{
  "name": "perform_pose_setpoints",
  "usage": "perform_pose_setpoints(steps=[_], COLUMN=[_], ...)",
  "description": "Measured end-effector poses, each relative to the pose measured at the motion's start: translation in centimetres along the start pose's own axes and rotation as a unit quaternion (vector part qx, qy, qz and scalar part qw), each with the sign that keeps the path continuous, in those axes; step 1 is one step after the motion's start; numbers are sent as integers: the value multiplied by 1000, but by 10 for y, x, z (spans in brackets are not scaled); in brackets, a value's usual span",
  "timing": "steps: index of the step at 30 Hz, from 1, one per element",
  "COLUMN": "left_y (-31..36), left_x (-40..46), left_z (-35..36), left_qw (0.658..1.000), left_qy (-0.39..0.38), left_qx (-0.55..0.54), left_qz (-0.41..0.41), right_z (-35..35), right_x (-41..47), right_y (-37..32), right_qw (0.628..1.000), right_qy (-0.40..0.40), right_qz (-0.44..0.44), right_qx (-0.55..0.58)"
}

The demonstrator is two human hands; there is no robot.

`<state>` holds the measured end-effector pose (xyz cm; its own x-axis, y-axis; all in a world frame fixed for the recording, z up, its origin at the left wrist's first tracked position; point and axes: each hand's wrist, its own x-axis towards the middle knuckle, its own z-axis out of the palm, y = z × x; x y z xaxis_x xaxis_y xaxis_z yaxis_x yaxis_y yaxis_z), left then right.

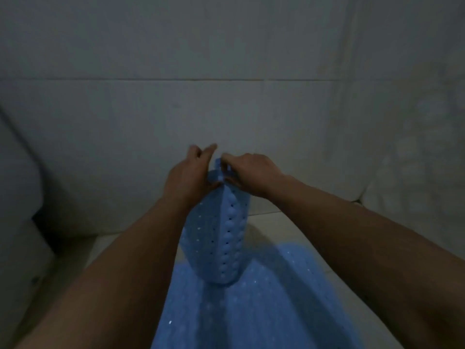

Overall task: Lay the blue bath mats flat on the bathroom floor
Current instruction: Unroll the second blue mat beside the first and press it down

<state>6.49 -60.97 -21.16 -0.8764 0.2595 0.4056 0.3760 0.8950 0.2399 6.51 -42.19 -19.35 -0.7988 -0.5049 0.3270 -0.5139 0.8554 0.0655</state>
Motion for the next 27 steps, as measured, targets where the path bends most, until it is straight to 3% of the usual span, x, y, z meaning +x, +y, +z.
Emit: perform_pose_setpoints(steps=[4, 8, 14, 19, 23, 27], left_y=[-31, -51, -67, -11, 27, 53], left_x=[-33, -74, -113, -120, -117, -139], left_z=[-19, -41, -53, -93, -156, -214], left_qw=[994, 993, 997, 993, 992, 984], left_qy=[-110, -104, -59, -51, 36, 61], left_qx=[-19, -48, 36, 104, 115, 157], left_qz=[13, 13, -20, -10, -34, -55], right_z=[-6, -18, -7, -41, -95, -122], right_x=[5, -10, -39, -81, -91, -120], right_y=[-54, -74, -67, -65, -72, -80], right_qw=[994, 985, 986, 982, 993, 956], right_qy=[-81, -172, -149, -136, -114, -214], right_qz=[13, -16, -16, 53, 28, 78], right_qx=[70, 32, -69, -116, -14, 185])
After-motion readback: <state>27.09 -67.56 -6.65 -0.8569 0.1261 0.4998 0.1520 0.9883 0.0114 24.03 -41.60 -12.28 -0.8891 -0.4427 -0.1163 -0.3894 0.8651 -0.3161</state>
